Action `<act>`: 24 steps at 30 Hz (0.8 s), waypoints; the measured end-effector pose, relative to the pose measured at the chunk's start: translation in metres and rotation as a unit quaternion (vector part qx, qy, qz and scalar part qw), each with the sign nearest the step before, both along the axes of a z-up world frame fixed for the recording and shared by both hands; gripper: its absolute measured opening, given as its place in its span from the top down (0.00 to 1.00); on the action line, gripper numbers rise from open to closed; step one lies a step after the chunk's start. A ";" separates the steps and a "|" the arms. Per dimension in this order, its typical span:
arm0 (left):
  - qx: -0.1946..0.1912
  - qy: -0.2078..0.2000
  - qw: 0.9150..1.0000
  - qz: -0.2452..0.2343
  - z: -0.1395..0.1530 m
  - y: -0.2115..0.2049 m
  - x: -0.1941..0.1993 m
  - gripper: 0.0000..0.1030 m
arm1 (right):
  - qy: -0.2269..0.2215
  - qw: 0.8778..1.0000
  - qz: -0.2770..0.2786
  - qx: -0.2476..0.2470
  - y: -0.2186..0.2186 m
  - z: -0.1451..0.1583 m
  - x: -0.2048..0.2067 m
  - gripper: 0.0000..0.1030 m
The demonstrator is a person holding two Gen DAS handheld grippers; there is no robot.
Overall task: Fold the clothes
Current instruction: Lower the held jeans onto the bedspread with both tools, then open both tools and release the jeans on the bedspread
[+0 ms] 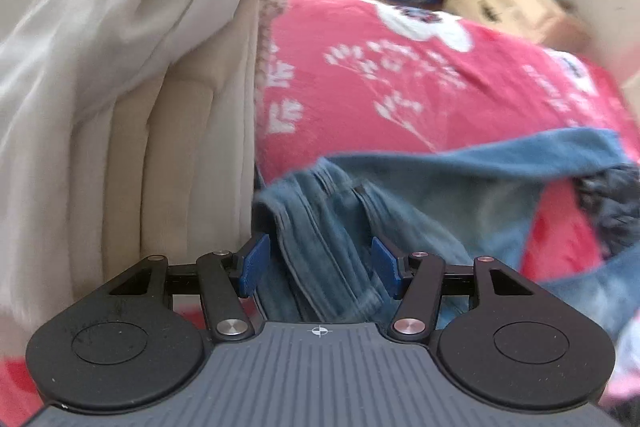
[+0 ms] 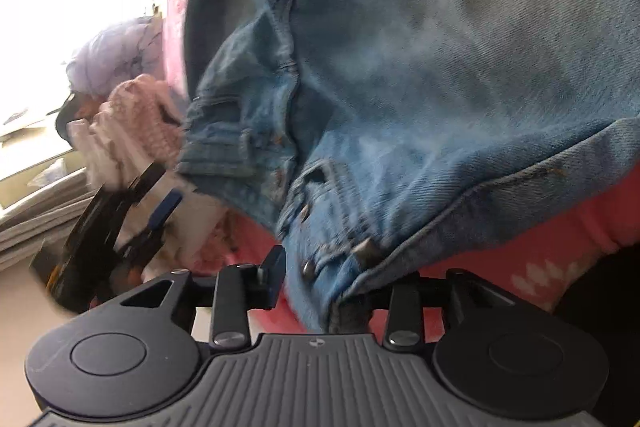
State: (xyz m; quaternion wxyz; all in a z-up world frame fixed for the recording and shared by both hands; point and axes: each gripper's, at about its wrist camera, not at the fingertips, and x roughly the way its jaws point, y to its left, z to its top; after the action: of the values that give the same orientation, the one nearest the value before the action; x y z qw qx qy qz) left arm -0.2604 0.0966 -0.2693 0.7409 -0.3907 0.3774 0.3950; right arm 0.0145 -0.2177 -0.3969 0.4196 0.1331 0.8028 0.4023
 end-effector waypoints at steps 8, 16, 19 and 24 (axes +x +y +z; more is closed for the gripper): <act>-0.041 -0.076 0.995 -0.053 -0.037 -0.010 -0.048 0.45 | -0.074 0.992 -0.100 -0.021 -0.025 0.030 -0.039 0.87; -0.087 -0.106 0.987 -0.085 -0.049 -0.010 -0.078 0.44 | -0.164 0.974 -0.155 -0.011 -0.059 0.096 -0.061 0.89; -0.109 -0.123 0.983 -0.086 -0.049 -0.015 -0.080 0.40 | -0.189 0.969 -0.160 -0.019 -0.084 0.113 -0.054 0.90; -0.110 -0.125 0.983 -0.083 -0.058 -0.031 -0.067 0.36 | -0.178 0.972 -0.143 -0.054 -0.121 0.080 -0.032 0.89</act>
State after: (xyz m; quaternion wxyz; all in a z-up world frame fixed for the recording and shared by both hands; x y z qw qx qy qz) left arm -0.3273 0.0654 -0.3274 0.7646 -0.4835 0.3544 0.2367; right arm -0.0171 -0.3385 -0.3171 0.6155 0.1498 0.7083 0.3114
